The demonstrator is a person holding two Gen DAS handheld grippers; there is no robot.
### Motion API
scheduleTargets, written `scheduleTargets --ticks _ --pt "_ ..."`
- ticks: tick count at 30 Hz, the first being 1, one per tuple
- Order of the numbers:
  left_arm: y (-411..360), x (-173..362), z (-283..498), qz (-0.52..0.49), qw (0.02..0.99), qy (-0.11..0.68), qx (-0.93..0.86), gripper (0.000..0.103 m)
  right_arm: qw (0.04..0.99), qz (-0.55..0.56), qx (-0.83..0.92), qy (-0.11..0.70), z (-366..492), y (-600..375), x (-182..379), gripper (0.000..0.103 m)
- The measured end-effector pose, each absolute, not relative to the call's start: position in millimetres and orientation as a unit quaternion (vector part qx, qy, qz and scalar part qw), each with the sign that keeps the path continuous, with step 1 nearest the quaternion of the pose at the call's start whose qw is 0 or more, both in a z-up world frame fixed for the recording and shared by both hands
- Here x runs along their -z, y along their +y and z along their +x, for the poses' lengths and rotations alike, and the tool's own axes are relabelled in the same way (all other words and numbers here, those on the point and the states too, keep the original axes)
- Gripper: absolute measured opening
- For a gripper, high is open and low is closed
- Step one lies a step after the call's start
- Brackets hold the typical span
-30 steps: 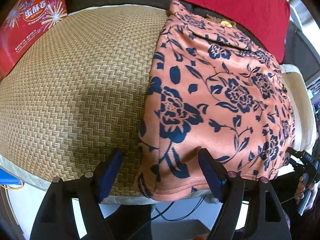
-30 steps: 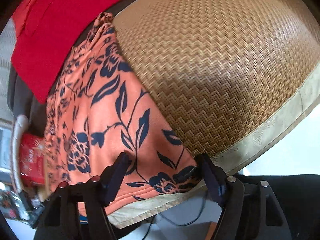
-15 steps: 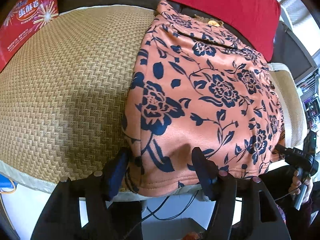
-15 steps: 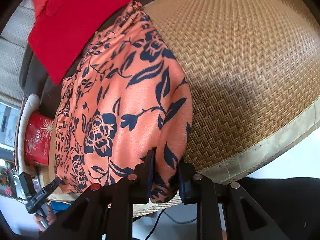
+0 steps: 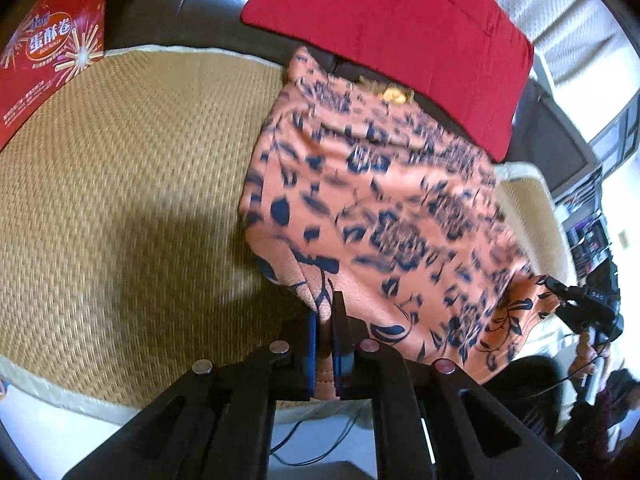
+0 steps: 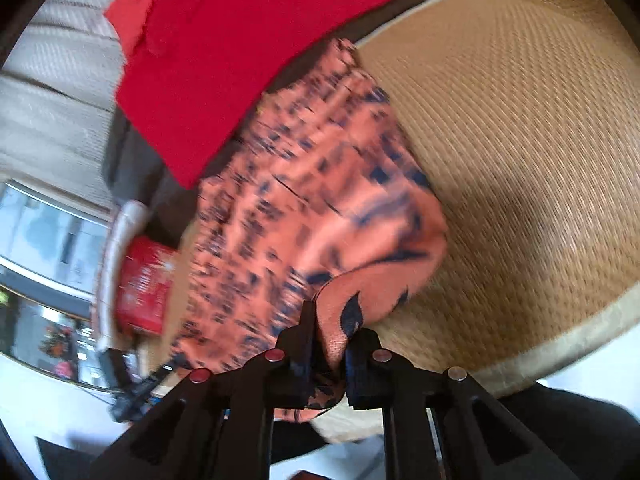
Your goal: Fold small clothes
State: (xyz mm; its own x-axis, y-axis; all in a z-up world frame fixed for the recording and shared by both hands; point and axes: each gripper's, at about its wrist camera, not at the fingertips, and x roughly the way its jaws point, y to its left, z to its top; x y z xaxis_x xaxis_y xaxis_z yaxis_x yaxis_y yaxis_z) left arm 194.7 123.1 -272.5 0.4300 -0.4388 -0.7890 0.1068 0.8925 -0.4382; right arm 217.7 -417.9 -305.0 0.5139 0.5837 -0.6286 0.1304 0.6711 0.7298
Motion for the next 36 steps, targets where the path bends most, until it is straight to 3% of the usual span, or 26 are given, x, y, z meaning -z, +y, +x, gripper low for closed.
scheduleTargets --ticks 6,11,14,19,24,27,29,30,31,33,36 --pt "131.6 216.1 262.0 -0.178 0.838 0.48 0.185 0.006 0.796 0.391 -0.159 0.434 279.1 -422.4 262.6 0.013" --pt "128.8 192.7 355.9 -0.17 0.851 0.466 0.172 0.006 0.81 0.408 -0.144 0.396 378.3 -432.5 244.8 0.013" --pt "127.5 211.5 426.2 -0.183 0.843 0.483 0.15 0.006 0.807 0.431 -0.129 0.383 444.2 -440.5 255.6 0.013" --pt "117.3 269.9 513.1 -0.194 0.826 0.517 0.112 0.009 0.763 0.499 -0.113 0.394 538.6 -449.5 321.3 0.017" --pt "132.5 305.7 527.9 -0.277 0.811 0.502 0.118 0.01 0.724 0.549 -0.122 0.4 575.1 -459.1 375.9 0.018" --pt "150.5 307.4 511.8 -0.331 0.8 0.483 0.129 0.017 0.698 0.587 -0.165 0.376 573.5 -469.2 382.7 0.019" --pt "161.8 302.5 497.6 -0.349 0.808 0.463 0.105 0.034 0.694 0.594 -0.176 0.367 568.7 -472.9 379.9 0.037" --pt "168.5 297.4 487.9 -0.358 0.815 0.447 0.086 0.05 0.7 0.591 -0.168 0.365 562.0 -475.0 374.0 0.072" --pt "174.9 290.3 475.4 -0.371 0.822 0.427 0.073 0.057 0.707 0.592 -0.163 0.351 553.9 -478.1 368.9 0.095" --pt "181.3 275.8 449.7 -0.385 0.832 0.395 0.054 0.061 0.726 0.591 -0.162 0.312 532.1 -484.0 352.4 0.096" --pt "173.2 267.1 416.2 -0.356 0.84 0.409 0.031 0.067 0.769 0.521 -0.122 0.35 510.5 -481.6 329.8 0.096"
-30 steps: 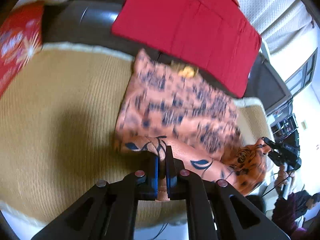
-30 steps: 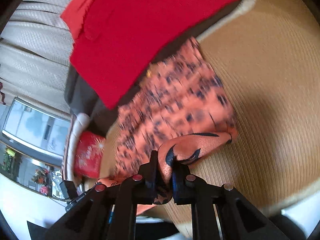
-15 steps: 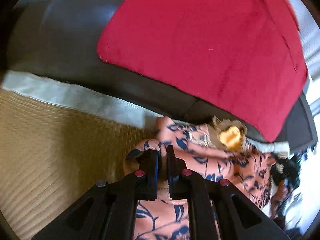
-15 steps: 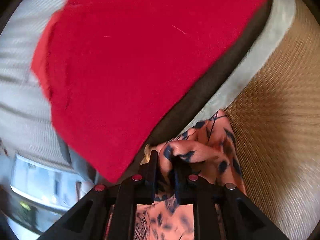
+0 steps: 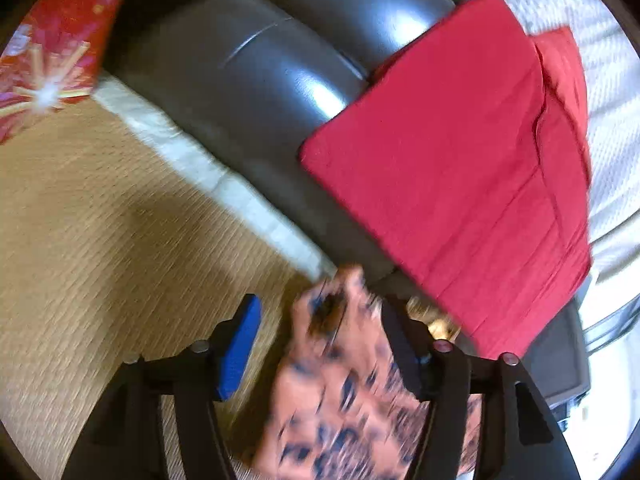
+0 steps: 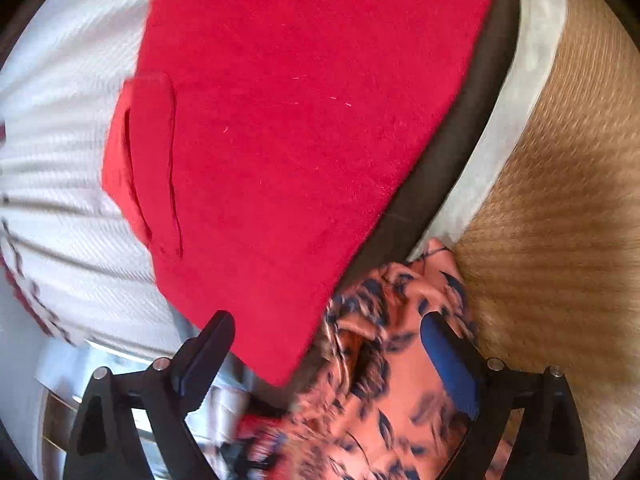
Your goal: Fold small clothes
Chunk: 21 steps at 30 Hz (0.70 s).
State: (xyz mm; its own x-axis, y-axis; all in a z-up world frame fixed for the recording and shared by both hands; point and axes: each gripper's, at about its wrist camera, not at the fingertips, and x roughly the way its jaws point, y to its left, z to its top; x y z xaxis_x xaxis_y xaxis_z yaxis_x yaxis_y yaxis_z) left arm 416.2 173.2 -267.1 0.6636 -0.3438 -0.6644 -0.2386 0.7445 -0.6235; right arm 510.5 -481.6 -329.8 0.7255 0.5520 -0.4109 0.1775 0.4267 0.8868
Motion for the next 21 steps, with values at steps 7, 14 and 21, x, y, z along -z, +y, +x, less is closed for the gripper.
scheduleTargets --ticks 7,14,21 --pt "132.9 287.7 389.6 -0.273 0.849 0.452 0.024 0.067 0.821 0.402 -0.053 0.401 468.1 -462.6 318.7 0.094" --pt "80.8 320.5 417.7 -0.175 0.856 0.487 -0.005 0.018 0.838 0.287 -0.014 0.464 502.5 -399.2 347.0 0.046" --pt "77.0 315.9 402.8 -0.133 0.852 0.505 -0.027 0.007 0.86 0.128 0.027 0.494 493.5 -350.4 346.4 0.035"
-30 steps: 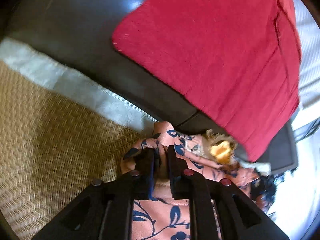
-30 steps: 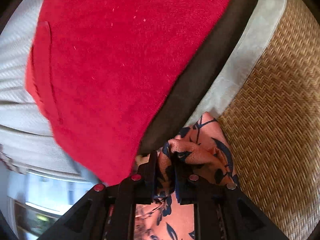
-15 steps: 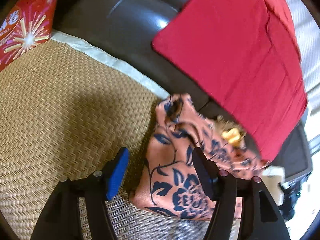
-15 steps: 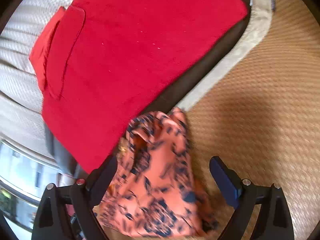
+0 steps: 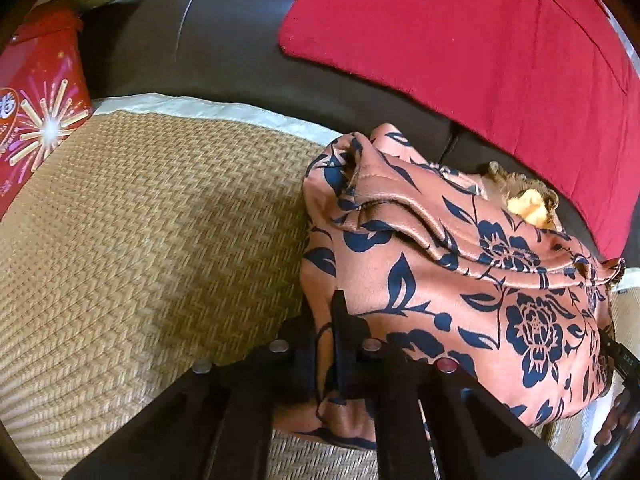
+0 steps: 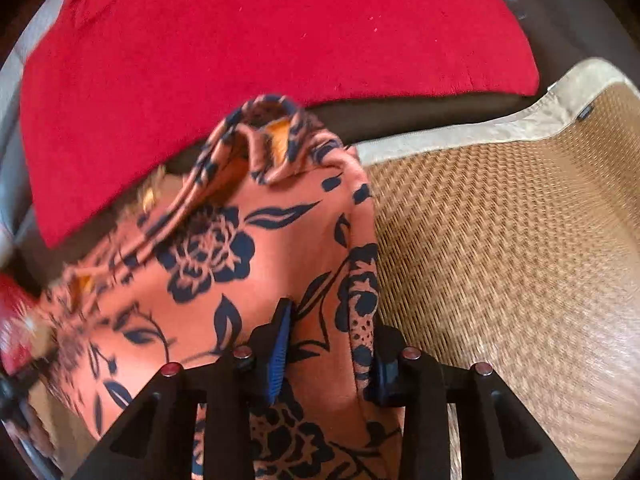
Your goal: Fold small clothes
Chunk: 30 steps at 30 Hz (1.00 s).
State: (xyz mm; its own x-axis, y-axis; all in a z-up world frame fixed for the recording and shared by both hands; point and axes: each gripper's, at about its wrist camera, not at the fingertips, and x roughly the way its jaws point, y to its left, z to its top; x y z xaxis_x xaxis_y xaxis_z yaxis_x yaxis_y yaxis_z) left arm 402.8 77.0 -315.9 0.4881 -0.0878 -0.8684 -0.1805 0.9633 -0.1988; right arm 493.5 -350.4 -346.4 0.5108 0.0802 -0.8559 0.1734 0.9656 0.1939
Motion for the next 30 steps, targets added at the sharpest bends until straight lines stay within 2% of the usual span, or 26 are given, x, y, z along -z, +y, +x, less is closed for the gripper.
scheduleTargets --ticks 5,17,24,28,30 --pt "78.3 310.1 369.6 -0.115 0.846 0.519 -0.032 0.007 0.857 0.131 0.028 0.497 459.1 -347.2 345.8 0.035" --pt "84.8 309.4 227.0 -0.079 0.847 0.526 -0.014 0.008 0.85 0.129 0.009 0.51 320.3 -361.2 339.8 0.035" --pt "112.2 282.9 217.9 -0.095 0.852 0.515 -0.021 0.01 0.839 0.166 -0.01 0.518 310.7 -387.8 334.1 0.039" --pt "86.7 237.5 205.8 -0.054 0.892 0.449 0.016 0.01 0.882 0.176 -0.025 0.437 308.7 -403.8 290.2 0.039" --pt "68.3 232.2 210.8 -0.047 0.892 0.446 0.059 0.01 0.886 0.179 -0.066 0.422 315.2 -395.8 278.6 0.039"
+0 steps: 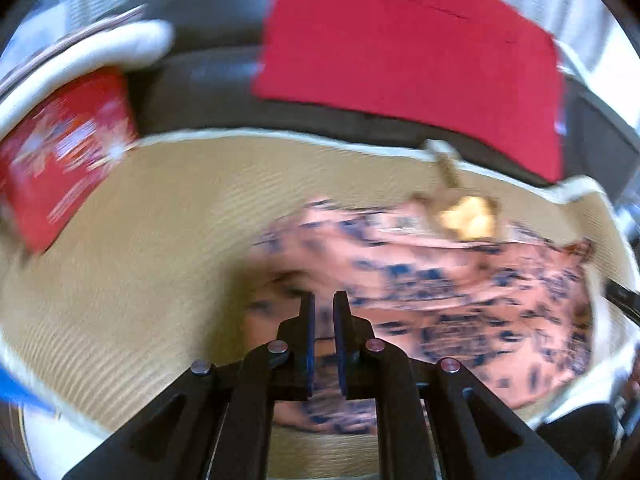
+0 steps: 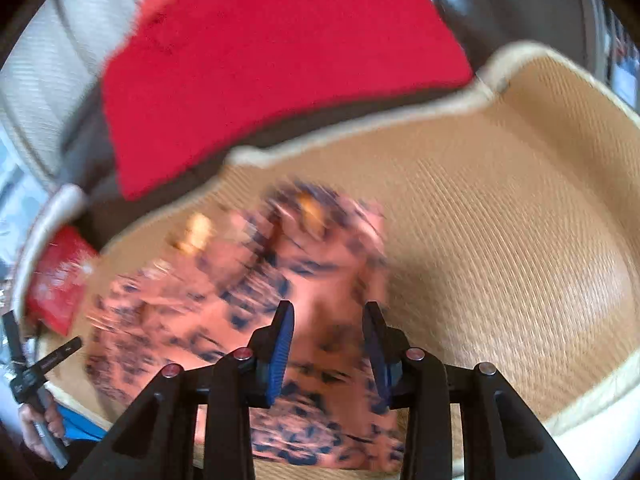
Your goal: Fold small clothes
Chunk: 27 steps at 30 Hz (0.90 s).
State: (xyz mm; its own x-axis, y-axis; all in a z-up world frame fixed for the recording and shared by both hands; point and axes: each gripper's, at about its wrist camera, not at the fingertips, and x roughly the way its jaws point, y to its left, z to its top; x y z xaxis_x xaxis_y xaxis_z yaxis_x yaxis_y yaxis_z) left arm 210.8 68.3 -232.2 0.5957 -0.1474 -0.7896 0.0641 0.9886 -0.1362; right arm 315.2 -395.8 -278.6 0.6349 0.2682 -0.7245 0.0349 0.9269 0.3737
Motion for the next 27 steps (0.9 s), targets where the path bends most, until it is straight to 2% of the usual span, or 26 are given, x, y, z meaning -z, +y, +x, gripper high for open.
scheduleTargets --ticks 6,11,16,19,22,27 --pt "10.8 283.3 238.4 -0.047 0.821 0.551 0.142 0.01 0.852 0.133 -0.143 0.486 340.0 -328.1 303.6 0.037" --pt "4.7 296.8 273.2 -0.061 0.806 0.569 0.153 0.01 0.845 0.112 -0.162 0.498 354.9 -296.6 320.6 0.037" --pt "8.2 292.5 334.0 -0.081 0.815 0.557 0.139 0.01 0.859 0.16 -0.164 0.457 399.0 -302.8 315.0 0.037" --pt "17.8 269.5 358.8 -0.097 0.847 0.512 0.104 0.01 0.873 0.212 -0.157 0.411 409.4 -317.1 309.6 0.037" --pt "31.3 239.7 352.8 -0.123 0.882 0.446 0.089 0.013 0.885 0.232 -0.142 0.377 407.3 -330.3 302.6 0.037" --pt "32.1 245.3 322.0 -0.066 0.884 0.459 0.06 0.014 0.887 0.227 -0.134 0.38 384.6 -346.0 300.6 0.037"
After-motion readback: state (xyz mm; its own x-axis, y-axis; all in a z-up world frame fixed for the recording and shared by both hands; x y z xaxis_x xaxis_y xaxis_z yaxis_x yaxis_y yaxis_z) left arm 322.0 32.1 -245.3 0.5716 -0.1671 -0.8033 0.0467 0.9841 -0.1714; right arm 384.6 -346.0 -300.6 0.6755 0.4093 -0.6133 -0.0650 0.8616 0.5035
